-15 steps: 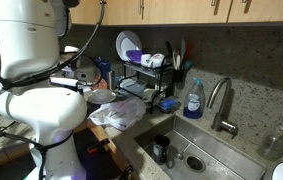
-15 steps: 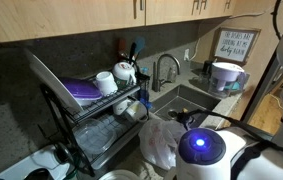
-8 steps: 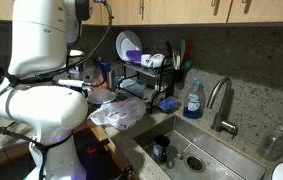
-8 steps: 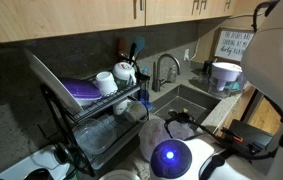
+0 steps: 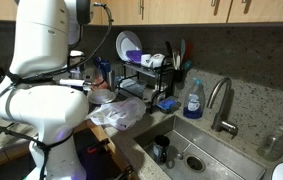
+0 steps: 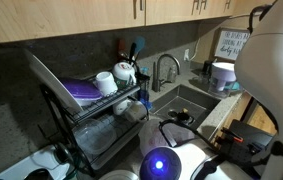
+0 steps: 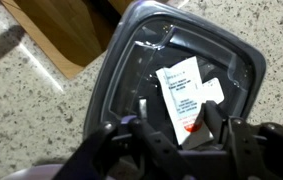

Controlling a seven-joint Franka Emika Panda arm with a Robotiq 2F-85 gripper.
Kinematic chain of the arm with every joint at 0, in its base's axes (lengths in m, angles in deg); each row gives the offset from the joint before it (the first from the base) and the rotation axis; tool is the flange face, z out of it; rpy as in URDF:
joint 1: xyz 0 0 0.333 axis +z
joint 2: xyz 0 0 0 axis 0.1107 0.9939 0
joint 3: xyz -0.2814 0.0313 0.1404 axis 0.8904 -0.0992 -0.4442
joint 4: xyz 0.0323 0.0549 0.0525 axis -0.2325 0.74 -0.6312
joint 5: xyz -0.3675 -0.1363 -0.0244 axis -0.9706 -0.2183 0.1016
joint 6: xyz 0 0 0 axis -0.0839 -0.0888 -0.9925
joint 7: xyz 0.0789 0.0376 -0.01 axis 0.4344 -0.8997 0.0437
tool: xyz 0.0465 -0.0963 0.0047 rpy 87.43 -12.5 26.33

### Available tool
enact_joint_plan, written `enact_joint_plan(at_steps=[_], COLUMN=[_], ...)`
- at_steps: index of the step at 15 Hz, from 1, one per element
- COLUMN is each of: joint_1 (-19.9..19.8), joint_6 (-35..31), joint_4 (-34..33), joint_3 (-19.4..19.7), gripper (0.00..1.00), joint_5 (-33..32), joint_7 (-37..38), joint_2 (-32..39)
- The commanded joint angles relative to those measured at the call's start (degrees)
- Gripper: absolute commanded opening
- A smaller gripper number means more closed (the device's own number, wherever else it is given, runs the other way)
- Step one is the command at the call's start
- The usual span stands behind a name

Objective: Put the object into the white bowl

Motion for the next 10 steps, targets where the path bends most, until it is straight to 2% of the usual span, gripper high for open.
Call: enact_joint_plan(at_steps=[1,4,5,7,10], joint_1=[2.3,3.7,4.0,4.3,4.4], joint_6=[2.2,2.3,2.2,2.1,2.2], joint_4=[-0.6,-0.3,0.0,0.4,0.8], joint_3=[1.1,1.8,2.0,2.1,2.6], gripper=[0.31,0.08,0.03,0.00,0.02], joint_5=[-1.2,-2.1,-2.2,-2.1,-2.3], joint_7=[2.7,4.4,5.0,5.9,6.9], joint_2=[-1.6,-2.9,-3.2,-3.9,-5.3])
